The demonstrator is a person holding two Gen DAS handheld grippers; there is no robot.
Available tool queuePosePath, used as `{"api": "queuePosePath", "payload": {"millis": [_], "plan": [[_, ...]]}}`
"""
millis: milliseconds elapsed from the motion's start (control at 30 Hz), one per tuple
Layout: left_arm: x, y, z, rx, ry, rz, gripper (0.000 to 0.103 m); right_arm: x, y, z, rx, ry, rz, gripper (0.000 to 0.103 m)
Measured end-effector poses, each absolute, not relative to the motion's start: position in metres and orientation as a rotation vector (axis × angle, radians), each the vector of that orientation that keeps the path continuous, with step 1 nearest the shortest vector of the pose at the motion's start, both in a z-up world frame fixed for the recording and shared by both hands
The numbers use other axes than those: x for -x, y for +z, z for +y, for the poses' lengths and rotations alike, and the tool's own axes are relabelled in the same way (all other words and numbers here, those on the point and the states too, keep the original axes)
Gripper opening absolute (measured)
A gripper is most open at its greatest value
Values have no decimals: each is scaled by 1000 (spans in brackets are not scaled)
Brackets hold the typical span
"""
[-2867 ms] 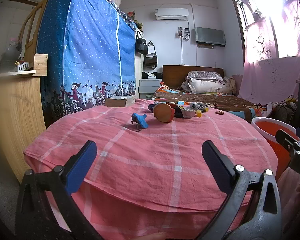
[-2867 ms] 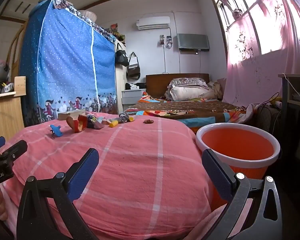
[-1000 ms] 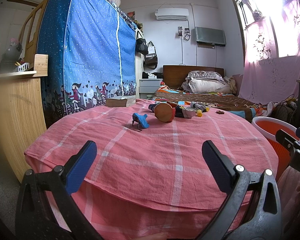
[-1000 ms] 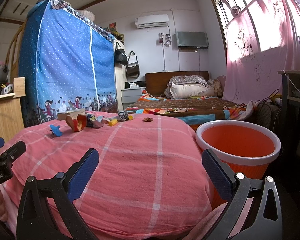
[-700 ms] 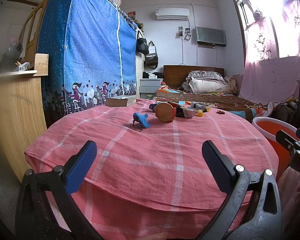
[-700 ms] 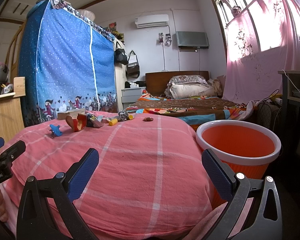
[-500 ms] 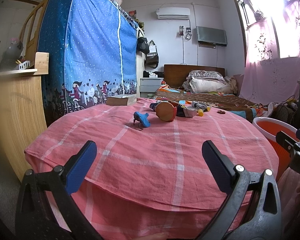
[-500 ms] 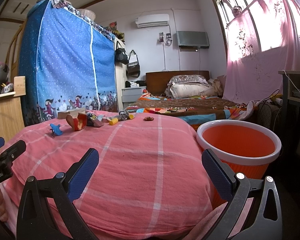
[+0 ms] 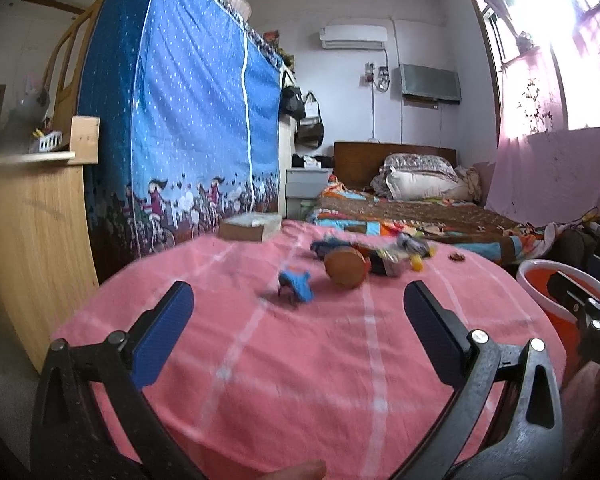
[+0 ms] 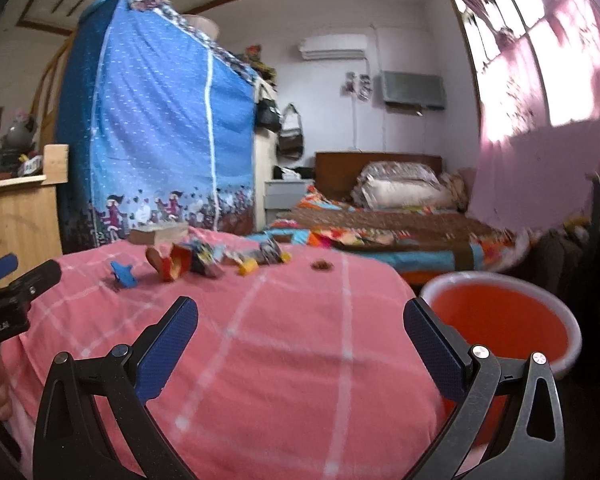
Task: Collect trash
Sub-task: 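Grasp the blue plastic piece with the left tool while the right grasps the yellow cylinder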
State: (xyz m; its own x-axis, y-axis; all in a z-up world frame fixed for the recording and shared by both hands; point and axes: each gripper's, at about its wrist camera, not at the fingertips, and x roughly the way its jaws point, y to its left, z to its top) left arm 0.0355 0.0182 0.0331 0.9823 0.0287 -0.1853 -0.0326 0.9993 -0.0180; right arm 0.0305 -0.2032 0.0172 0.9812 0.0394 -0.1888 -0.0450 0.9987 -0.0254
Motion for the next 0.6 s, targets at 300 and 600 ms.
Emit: {"api": "queuePosePath", "payload": {"millis": [300, 600], "plan": [[-68, 52, 33, 29, 34, 111, 103, -77, 44, -184, 91, 109, 105, 103], [-103, 51, 33, 30, 53, 145, 103, -127, 49, -173, 126, 107, 118, 103]]}}
